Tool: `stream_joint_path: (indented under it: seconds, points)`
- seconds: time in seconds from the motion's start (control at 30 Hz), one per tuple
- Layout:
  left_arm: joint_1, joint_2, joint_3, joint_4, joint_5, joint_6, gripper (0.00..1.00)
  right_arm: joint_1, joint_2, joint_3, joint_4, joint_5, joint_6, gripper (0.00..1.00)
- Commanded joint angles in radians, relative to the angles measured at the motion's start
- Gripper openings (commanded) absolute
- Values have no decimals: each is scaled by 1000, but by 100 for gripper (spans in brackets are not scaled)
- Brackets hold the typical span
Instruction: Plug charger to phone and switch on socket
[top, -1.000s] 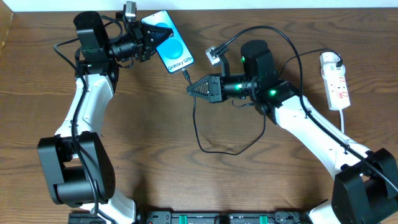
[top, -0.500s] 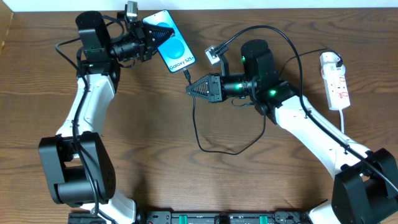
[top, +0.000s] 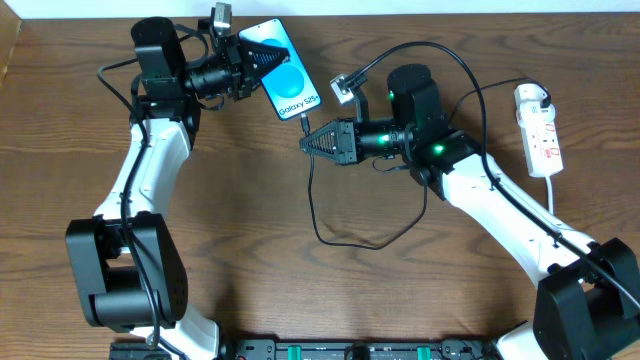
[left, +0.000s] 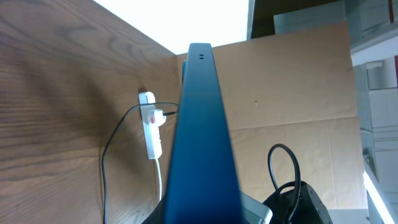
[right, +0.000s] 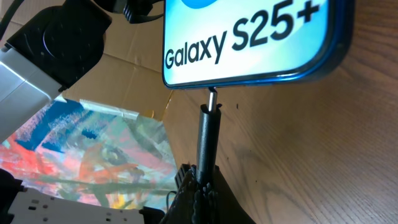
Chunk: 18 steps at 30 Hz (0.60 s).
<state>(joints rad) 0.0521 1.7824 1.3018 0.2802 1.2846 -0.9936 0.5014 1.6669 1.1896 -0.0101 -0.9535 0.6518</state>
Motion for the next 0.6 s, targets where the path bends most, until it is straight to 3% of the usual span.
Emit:
stream_joint_path:
  seconds: [0.0,0.57]
  points:
    - [-13,-5,5,2,105,54,7,-22,-23,6,10,18,-6,1]
    - [-13,-5,5,14,201,92,7,-25,-23,6,10,2,-20,1]
